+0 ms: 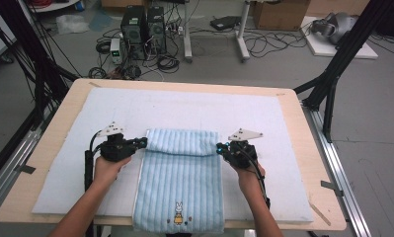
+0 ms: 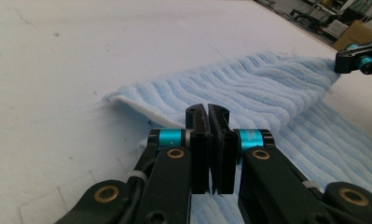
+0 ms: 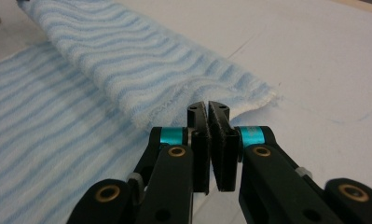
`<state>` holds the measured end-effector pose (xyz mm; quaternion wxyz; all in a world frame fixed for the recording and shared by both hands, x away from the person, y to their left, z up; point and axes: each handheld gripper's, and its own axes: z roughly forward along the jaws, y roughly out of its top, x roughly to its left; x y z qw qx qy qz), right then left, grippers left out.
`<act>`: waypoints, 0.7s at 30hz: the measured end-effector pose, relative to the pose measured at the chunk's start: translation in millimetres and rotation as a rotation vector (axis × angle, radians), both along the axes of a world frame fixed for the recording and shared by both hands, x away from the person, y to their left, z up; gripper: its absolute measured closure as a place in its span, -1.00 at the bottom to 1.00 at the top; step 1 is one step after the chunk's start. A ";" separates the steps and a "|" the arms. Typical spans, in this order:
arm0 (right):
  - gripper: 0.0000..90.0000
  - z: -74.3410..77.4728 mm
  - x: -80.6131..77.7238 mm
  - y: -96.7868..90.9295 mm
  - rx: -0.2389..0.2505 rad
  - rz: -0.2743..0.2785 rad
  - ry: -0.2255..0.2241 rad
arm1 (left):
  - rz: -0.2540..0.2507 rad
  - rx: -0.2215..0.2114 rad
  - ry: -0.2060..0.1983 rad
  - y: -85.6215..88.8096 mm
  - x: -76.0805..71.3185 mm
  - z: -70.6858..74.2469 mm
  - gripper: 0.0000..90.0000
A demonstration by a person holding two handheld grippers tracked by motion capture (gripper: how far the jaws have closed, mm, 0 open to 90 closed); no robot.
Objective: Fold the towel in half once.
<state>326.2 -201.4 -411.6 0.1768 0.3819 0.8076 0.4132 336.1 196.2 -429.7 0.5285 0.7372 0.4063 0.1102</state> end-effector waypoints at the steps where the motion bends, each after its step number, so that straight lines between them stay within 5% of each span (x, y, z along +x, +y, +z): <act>1: 0.94 -1.7 -0.8 -1.3 -0.003 0.000 0.007 | -0.005 0.012 0.000 0.2 -1.6 -1.0 0.94; 7: 0.90 -11.1 -7.7 -3.0 -0.003 0.008 0.049 | -0.015 0.010 0.016 1.5 -6.6 -7.3 0.91; 8: 0.77 -12.8 -7.4 -2.8 -0.009 -0.001 0.060 | 0.006 0.001 0.013 2.0 -4.9 -7.5 0.83; 10: 0.49 -14.1 -3.7 -5.1 0.007 -0.033 0.069 | 0.076 -0.024 0.018 3.7 2.1 -6.1 0.31; 14: 0.00 -9.5 6.6 -9.4 0.060 -0.104 0.058 | 0.114 -0.011 0.042 4.0 21.2 -3.0 0.07; 21: -0.28 -5.8 31.2 -6.9 0.056 -0.138 0.084 | 0.168 0.030 0.061 -1.3 47.0 -3.7 -0.49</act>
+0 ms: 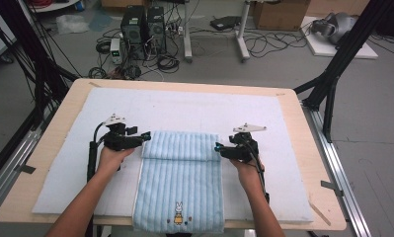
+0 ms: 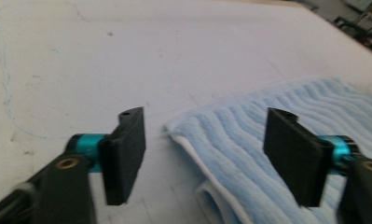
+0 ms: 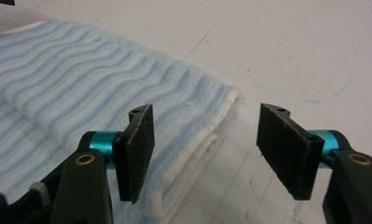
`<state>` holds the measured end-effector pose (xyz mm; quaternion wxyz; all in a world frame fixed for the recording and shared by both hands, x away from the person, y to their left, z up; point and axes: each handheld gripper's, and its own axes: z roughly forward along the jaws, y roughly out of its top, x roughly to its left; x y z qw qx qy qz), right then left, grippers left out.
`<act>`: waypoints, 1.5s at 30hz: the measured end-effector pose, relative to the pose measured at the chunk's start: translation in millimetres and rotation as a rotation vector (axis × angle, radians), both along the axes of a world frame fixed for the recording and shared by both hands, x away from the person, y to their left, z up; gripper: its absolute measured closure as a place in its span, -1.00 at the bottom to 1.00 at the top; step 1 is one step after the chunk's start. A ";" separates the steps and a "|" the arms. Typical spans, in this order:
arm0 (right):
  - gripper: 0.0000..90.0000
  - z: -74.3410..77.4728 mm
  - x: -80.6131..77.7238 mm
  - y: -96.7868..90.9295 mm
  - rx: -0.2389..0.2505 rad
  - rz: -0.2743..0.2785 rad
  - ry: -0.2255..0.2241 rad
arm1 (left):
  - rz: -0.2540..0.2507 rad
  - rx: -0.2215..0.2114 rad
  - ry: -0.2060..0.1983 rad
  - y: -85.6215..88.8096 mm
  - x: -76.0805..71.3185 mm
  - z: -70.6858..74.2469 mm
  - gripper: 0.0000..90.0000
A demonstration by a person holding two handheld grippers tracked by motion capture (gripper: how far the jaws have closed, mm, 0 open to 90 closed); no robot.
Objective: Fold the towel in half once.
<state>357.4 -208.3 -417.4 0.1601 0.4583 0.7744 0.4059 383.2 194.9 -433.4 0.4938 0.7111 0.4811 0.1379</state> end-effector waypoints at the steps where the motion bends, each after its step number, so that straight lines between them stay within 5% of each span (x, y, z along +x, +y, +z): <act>1: -0.33 0.0 3.0 1.2 0.000 -0.001 0.005 | 0.013 -0.007 0.002 -1.2 2.8 -1.5 -0.59; 10: -0.72 -2.7 30.1 14.2 -0.054 -0.009 0.026 | -0.052 0.074 0.044 -12.0 20.4 -8.3 -0.25; 14: -0.74 -10.8 42.5 20.3 -0.079 -0.021 0.059 | -0.061 0.128 0.075 -17.8 27.4 -15.4 -0.14; 20: -0.60 -26.2 52.4 25.4 -0.089 -0.031 0.116 | -0.095 0.160 0.043 -20.7 27.1 -17.4 0.49; 24: 0.08 -24.1 53.5 25.1 -0.093 -0.003 0.088 | -0.094 0.141 0.039 -18.5 27.5 -17.8 0.85; 25: 0.08 -24.1 53.5 25.1 -0.093 -0.003 0.088 | -0.086 0.125 0.036 -18.0 27.6 -17.4 0.85; 26: 0.48 -23.3 52.5 28.6 -0.133 0.023 0.065 | -0.080 0.112 0.029 -17.4 27.6 -16.6 0.89; 28: 0.71 -22.1 51.6 30.0 -0.132 0.046 0.057 | -0.074 0.084 0.006 -15.1 27.1 -13.1 0.91; 39: 0.74 0.7 32.9 26.9 -0.111 0.077 -0.051 | -0.108 0.010 -0.058 -3.5 12.2 7.5 0.91; 45: 0.73 17.8 11.7 20.2 -0.045 0.136 -0.097 | -0.149 -0.032 -0.089 1.4 -1.9 22.4 0.91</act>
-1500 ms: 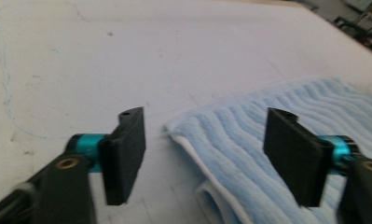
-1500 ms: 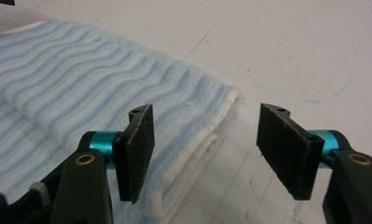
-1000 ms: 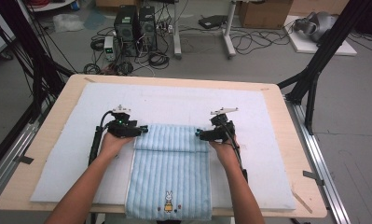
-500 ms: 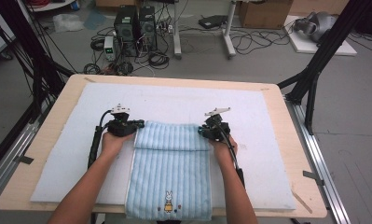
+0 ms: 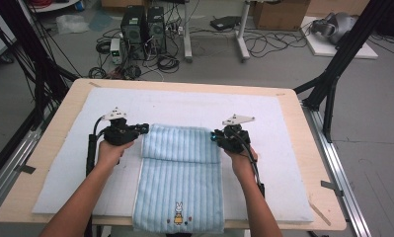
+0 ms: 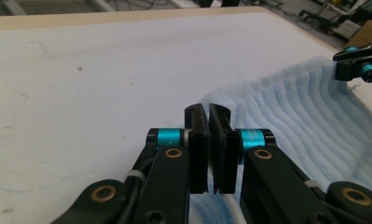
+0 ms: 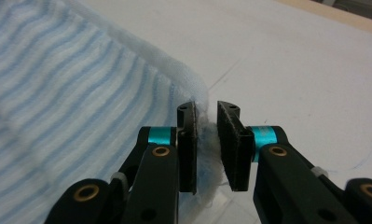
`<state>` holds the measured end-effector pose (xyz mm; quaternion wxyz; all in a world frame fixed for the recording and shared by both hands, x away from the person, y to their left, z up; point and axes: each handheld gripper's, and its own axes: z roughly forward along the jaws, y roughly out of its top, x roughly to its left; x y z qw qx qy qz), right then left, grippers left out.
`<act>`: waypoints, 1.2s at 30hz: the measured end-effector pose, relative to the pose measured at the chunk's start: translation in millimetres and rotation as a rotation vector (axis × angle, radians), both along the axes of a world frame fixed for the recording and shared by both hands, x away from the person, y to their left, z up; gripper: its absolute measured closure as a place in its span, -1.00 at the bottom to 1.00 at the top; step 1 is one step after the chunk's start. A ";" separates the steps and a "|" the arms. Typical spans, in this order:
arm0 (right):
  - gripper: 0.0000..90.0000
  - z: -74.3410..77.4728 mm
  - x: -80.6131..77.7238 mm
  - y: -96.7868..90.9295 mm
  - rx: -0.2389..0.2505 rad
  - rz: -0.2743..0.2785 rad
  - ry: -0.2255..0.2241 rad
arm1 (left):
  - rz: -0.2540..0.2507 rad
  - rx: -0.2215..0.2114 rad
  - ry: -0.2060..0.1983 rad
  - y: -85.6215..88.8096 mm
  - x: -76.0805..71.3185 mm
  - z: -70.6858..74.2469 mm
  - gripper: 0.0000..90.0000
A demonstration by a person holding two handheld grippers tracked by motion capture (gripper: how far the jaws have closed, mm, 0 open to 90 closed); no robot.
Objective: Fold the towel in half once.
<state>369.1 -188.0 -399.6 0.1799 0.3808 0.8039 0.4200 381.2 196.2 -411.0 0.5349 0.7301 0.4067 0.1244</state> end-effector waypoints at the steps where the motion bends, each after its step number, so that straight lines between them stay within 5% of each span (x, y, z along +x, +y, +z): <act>1: 0.73 3.4 -3.8 -0.6 0.009 0.008 -0.003 | -0.002 -0.011 -0.011 1.1 -3.9 1.4 0.91; 8: 0.73 14.3 -31.2 -3.1 0.038 0.082 -0.046 | -0.036 -0.026 -0.014 8.8 -28.8 -2.0 0.91; 19: 0.73 -4.4 -61.5 -14.6 0.046 0.112 -0.007 | -0.110 -0.050 0.013 13.0 -68.2 -16.0 0.91; 28: 0.73 -15.4 -80.9 -16.6 0.041 0.151 0.034 | -0.197 0.037 0.037 10.4 -91.8 -20.2 0.89; 36: 0.74 -20.7 -96.1 -21.9 0.009 0.160 0.076 | -0.256 0.061 0.101 8.4 -104.4 -31.2 0.89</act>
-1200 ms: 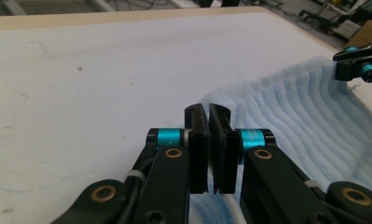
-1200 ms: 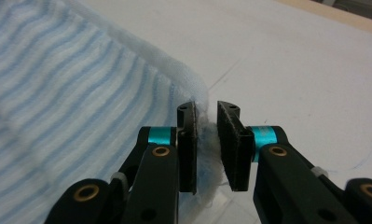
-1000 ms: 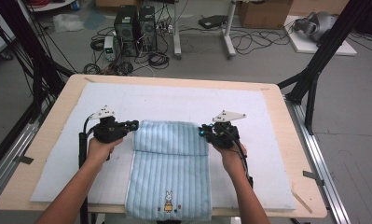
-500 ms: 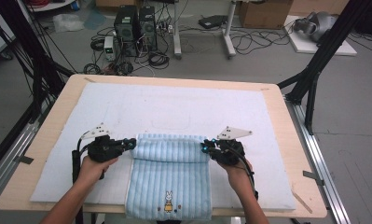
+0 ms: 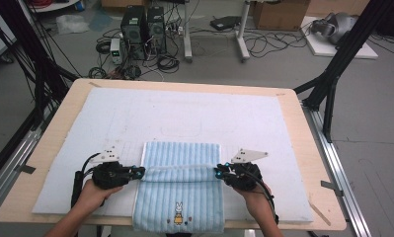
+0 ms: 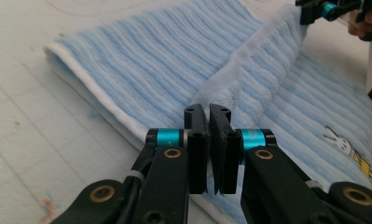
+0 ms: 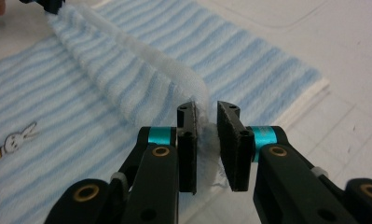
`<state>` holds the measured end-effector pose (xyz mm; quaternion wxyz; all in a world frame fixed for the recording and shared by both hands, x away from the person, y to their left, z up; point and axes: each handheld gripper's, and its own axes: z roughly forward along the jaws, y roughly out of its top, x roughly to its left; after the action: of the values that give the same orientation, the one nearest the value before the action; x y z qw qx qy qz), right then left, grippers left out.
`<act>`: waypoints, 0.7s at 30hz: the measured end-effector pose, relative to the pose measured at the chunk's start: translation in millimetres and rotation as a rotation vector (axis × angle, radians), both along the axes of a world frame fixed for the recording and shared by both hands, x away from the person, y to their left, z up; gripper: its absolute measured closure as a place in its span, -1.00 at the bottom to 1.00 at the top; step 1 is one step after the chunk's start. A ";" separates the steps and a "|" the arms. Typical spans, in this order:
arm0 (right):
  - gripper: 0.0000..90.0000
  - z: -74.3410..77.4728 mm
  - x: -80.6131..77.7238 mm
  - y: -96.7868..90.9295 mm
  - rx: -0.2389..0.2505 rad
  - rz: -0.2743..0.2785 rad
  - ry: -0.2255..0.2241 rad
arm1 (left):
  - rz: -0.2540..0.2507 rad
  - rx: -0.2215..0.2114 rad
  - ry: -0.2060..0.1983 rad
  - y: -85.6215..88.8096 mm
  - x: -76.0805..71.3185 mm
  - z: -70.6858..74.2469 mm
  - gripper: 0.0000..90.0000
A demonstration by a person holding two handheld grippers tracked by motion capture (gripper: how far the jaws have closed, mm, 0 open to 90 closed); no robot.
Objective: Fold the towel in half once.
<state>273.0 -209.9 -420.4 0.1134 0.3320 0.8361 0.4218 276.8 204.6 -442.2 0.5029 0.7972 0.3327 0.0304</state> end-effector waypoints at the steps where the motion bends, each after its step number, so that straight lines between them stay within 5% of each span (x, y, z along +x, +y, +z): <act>1: 0.74 0.0 0.0 0.0 0.000 0.000 0.000 | -0.011 0.000 0.005 -0.7 -2.3 -0.8 0.89; 4: 0.74 -0.9 -5.8 -3.9 -0.007 0.002 0.010 | -0.030 0.000 0.006 -1.0 -5.3 -1.8 0.81; 5: 0.74 -1.0 -8.9 -4.4 -0.010 0.014 0.016 | -0.021 -0.013 0.013 -0.7 -4.4 -1.7 0.53; 6: 0.74 -1.0 -8.9 -4.4 -0.010 0.014 0.016 | -0.007 -0.019 0.014 0.7 -2.0 -0.7 0.53; 10: 0.60 1.0 -17.3 -7.5 -0.004 0.044 0.023 | 0.087 -0.065 0.006 9.1 10.0 10.9 0.10; 14: 0.48 7.6 -16.8 -14.2 0.052 0.037 0.012 | 0.191 -0.099 -0.026 15.1 25.8 21.1 0.04; 15: 0.39 11.6 -11.5 -17.6 0.093 -0.006 0.006 | 0.215 -0.091 -0.032 15.4 30.7 22.3 0.04; 18: 0.34 12.0 -0.4 -18.6 0.093 -0.070 -0.002 | 0.274 -0.058 -0.028 12.3 46.2 20.4 0.04; 21: 0.23 1.1 28.3 -12.3 0.036 -0.177 0.011 | 0.325 0.029 0.002 2.9 64.1 9.0 -0.01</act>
<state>301.2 -222.3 -419.3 0.1397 0.4089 0.7962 0.4234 341.0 207.5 -433.1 0.4796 0.7399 0.4575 0.1153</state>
